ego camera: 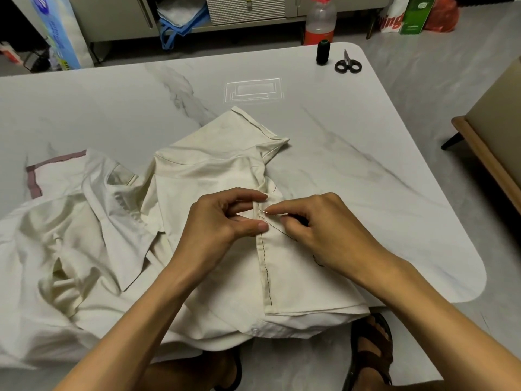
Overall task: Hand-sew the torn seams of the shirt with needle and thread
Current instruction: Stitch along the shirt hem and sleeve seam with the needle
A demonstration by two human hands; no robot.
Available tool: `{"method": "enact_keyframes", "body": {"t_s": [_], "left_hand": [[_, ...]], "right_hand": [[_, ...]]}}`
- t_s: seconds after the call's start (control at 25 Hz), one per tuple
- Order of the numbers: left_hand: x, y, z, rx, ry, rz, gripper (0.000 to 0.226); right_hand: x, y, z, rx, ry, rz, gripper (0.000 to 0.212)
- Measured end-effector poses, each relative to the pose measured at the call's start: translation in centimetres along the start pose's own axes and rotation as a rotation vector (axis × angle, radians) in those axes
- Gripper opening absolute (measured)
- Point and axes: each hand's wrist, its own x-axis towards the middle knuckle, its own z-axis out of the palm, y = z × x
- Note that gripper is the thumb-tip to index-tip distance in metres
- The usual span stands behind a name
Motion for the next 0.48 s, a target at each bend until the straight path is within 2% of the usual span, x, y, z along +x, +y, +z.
{"method": "enact_keyframes", "body": {"t_s": [0.48], "left_hand": [[0.04, 0.28, 0.35, 0.037, -0.007, -0.006, 0.043]], "right_hand": [[0.25, 0.53, 0.40, -0.050, 0.034, -0.064, 0.032]]}}
